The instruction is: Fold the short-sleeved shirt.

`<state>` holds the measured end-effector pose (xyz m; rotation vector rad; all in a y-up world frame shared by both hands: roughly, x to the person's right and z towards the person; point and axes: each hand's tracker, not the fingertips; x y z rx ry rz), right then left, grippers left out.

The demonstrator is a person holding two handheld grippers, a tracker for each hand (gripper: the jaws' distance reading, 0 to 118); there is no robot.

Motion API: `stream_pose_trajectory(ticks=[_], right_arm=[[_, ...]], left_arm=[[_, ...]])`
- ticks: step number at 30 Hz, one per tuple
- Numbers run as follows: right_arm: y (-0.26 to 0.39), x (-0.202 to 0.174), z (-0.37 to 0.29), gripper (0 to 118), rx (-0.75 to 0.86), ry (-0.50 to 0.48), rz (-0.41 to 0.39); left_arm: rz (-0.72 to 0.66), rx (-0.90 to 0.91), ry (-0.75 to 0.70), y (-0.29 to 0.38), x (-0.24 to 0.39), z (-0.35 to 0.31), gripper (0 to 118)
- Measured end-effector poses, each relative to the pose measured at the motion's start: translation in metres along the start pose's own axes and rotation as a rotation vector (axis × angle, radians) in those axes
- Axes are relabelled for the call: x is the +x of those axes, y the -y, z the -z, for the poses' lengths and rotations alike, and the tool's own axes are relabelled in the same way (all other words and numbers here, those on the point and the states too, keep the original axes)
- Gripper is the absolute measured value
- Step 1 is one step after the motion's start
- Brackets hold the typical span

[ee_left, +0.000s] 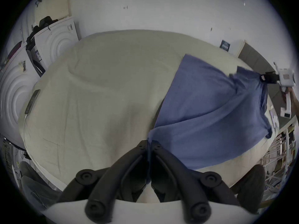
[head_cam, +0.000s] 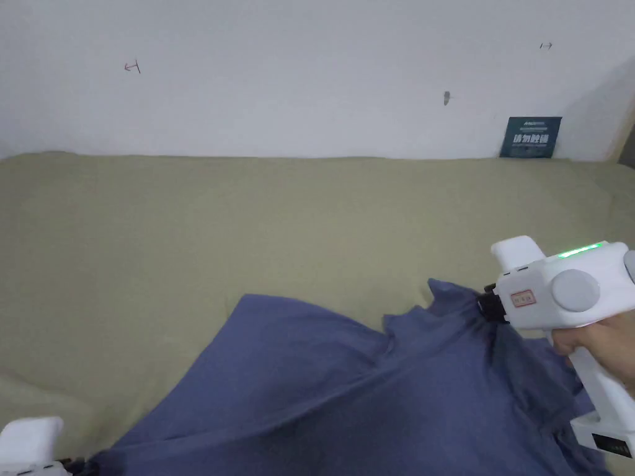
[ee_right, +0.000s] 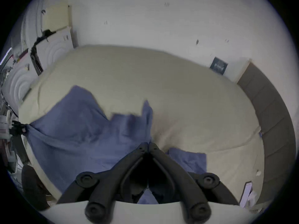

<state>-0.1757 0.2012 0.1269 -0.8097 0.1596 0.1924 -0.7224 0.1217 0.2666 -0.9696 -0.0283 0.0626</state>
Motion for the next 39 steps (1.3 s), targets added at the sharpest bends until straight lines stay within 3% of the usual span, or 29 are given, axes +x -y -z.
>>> stream_pose_trajectory(ticks=[5, 11, 15, 25, 30, 39], right_arm=[[-0.009, 0.012, -0.099, 0, 0.178, 0.036, 0.020], [-0.022, 0.022, -0.227, 0, 0.412, 0.166, 0.041], [-0.032, 0.038, -0.289, 0, 0.494, 0.252, 0.105], [-0.071, 0.059, -0.304, 0, 0.579, 0.332, 0.197], [-0.112, 0.084, -0.269, 0, 0.574, 0.332, 0.203], [-0.200, 0.097, -0.246, 0, 0.579, 0.366, 0.167]], left_arm=[[0.020, 0.148, 0.023, -0.040, 0.014, -0.054, 3], [0.109, 0.319, -0.016, -0.112, 0.048, -0.123, 3], [0.136, 0.380, -0.021, -0.164, 0.070, -0.160, 3], [0.163, 0.487, -0.100, -0.252, 0.110, -0.196, 3], [0.194, 0.494, -0.165, -0.277, 0.123, -0.193, 3], [0.152, 0.536, -0.219, -0.361, 0.133, -0.187, 3]])
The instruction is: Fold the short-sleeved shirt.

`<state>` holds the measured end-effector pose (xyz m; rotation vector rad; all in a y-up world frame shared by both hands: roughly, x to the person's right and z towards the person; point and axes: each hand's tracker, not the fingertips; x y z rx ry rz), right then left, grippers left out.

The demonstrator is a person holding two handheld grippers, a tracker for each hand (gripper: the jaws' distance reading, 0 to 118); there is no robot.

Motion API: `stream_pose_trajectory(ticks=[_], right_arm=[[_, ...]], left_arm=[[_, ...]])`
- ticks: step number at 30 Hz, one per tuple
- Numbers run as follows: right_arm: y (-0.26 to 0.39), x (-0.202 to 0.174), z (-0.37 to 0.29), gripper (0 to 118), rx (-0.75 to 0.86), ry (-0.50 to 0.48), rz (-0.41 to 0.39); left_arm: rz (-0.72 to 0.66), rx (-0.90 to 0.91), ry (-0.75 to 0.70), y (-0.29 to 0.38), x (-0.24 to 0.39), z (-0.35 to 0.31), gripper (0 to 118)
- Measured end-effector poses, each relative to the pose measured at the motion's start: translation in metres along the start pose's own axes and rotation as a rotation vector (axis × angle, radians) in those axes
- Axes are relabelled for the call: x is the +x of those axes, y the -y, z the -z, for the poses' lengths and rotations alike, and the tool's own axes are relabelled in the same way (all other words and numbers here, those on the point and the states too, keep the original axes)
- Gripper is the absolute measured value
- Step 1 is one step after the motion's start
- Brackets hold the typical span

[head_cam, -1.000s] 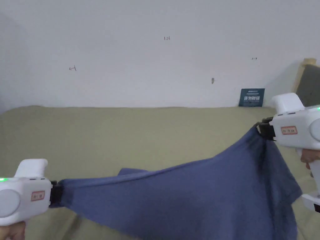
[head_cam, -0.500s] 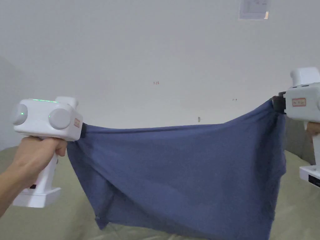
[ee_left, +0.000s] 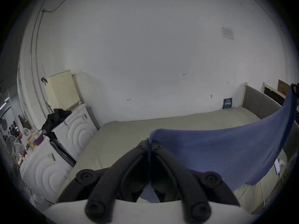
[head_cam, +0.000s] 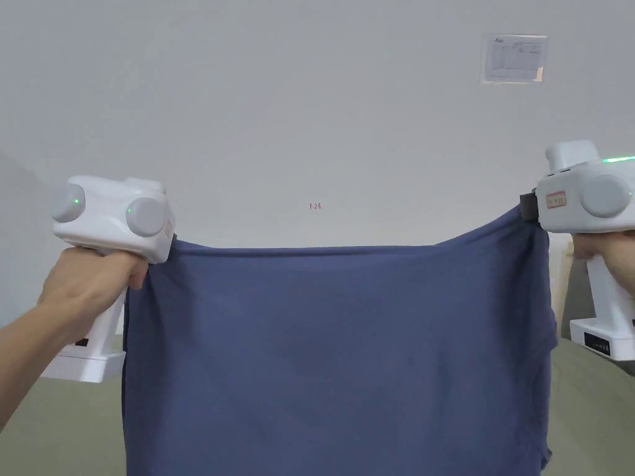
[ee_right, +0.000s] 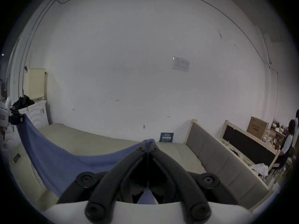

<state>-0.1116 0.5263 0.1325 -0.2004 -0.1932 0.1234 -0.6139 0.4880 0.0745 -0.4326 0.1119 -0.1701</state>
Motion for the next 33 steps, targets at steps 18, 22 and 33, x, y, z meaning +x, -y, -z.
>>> stream_pose_trajectory(ticks=[18, 22, 33], right_arm=[[-0.042, -0.057, 0.157, 0, 0.026, 0.013, -0.031], [0.011, -0.074, 0.176, 0, -0.037, -0.015, -0.038], [0.191, -0.104, 0.234, 0, -0.238, -0.053, 0.067]], left_arm=[[-0.016, 0.017, -0.080, -0.053, 0.007, 0.144, 3], [-0.023, -0.027, -0.064, -0.014, 0.013, 0.180, 3], [0.008, -0.135, -0.046, 0.127, 0.040, 0.272, 3]])
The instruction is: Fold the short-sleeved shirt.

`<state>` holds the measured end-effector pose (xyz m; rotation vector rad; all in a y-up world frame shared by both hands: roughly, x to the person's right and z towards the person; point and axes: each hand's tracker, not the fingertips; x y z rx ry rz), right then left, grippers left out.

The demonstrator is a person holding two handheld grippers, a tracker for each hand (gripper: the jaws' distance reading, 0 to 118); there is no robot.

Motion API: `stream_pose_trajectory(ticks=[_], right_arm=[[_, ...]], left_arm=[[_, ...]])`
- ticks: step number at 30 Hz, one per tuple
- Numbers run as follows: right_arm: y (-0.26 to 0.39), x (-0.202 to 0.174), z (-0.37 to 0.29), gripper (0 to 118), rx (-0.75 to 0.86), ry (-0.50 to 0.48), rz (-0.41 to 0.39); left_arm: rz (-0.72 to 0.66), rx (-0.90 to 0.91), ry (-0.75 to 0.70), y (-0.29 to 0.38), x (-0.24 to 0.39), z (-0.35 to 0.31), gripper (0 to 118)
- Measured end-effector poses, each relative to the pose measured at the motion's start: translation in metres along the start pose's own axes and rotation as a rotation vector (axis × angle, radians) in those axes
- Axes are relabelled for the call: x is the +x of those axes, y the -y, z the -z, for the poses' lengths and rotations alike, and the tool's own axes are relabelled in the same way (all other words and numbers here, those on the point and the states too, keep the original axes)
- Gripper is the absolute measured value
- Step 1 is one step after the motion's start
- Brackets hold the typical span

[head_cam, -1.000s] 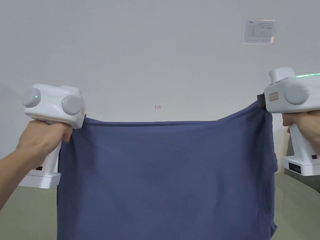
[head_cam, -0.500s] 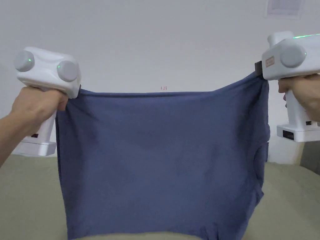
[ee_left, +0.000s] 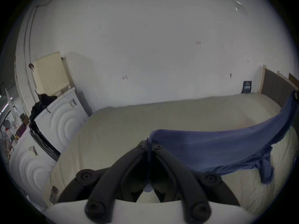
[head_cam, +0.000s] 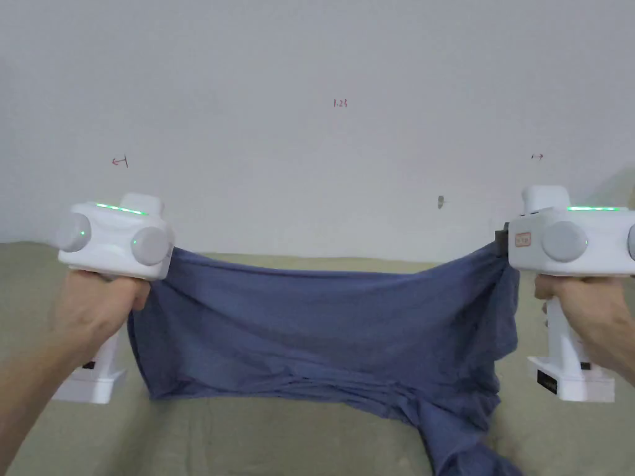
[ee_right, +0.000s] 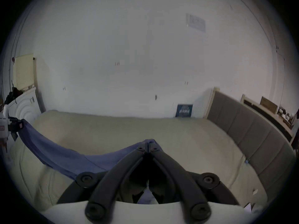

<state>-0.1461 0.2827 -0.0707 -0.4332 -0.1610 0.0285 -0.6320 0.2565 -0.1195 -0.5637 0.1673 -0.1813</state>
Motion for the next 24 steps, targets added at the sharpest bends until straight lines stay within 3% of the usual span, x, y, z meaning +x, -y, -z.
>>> stream_pose_trajectory(ticks=[6, 13, 24], right_arm=[[0.084, 0.011, -0.014, 0, -0.068, -0.013, 0.012], [0.140, 0.033, -0.099, 0, -0.083, -0.063, 0.045], [0.249, 0.061, -0.273, 0, -0.144, -0.135, 0.012]], left_arm=[[0.004, -0.065, 0.039, 0.065, -0.001, 0.005, 3], [-0.019, -0.083, 0.084, 0.128, -0.018, -0.072, 3], [0.003, -0.121, 0.153, 0.254, -0.054, -0.217, 3]])
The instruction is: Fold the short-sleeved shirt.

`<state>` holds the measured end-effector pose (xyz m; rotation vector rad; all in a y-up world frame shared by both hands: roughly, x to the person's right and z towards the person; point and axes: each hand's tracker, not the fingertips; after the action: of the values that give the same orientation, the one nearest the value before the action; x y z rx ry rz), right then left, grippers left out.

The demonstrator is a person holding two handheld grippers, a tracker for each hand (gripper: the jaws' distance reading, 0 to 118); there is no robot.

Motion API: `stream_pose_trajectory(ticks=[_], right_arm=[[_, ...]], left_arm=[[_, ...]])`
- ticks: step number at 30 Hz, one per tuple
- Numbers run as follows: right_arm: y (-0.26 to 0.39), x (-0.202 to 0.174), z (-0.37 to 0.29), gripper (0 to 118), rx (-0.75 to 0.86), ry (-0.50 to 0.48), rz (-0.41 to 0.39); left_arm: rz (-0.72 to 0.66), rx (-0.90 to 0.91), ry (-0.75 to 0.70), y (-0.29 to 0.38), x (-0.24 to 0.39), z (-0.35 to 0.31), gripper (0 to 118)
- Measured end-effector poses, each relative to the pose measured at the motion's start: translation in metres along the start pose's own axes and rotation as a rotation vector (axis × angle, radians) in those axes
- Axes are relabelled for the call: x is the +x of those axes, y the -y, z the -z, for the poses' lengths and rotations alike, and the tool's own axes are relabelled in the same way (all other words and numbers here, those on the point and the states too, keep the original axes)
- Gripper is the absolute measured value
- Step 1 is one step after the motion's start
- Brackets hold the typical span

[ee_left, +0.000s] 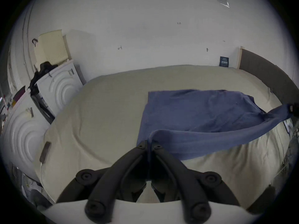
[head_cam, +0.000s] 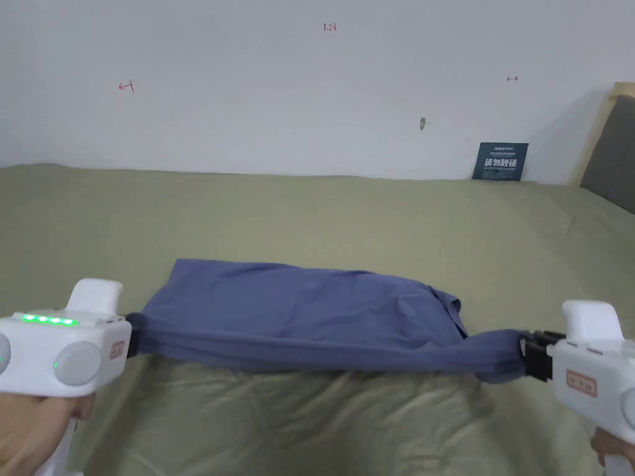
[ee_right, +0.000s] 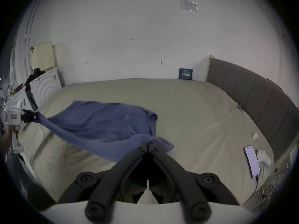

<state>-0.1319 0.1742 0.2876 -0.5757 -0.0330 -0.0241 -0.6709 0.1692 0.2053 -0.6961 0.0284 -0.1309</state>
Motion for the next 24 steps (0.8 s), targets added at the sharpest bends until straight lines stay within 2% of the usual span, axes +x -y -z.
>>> stream_pose_trajectory(ticks=[5, 11, 24], right_arm=[[0.066, -0.004, -0.053, 0, -0.060, -0.012, -0.007], [0.119, -0.006, -0.089, 0, -0.119, -0.028, 0.014], [0.157, -0.014, -0.062, 0, -0.251, -0.020, -0.008]], left_arm=[[0.024, -0.044, 0.015, 0.067, -0.005, -0.042, 3], [-0.022, -0.097, 0.043, 0.126, -0.019, -0.067, 3], [-0.045, -0.165, 0.050, 0.153, -0.022, -0.055, 3]])
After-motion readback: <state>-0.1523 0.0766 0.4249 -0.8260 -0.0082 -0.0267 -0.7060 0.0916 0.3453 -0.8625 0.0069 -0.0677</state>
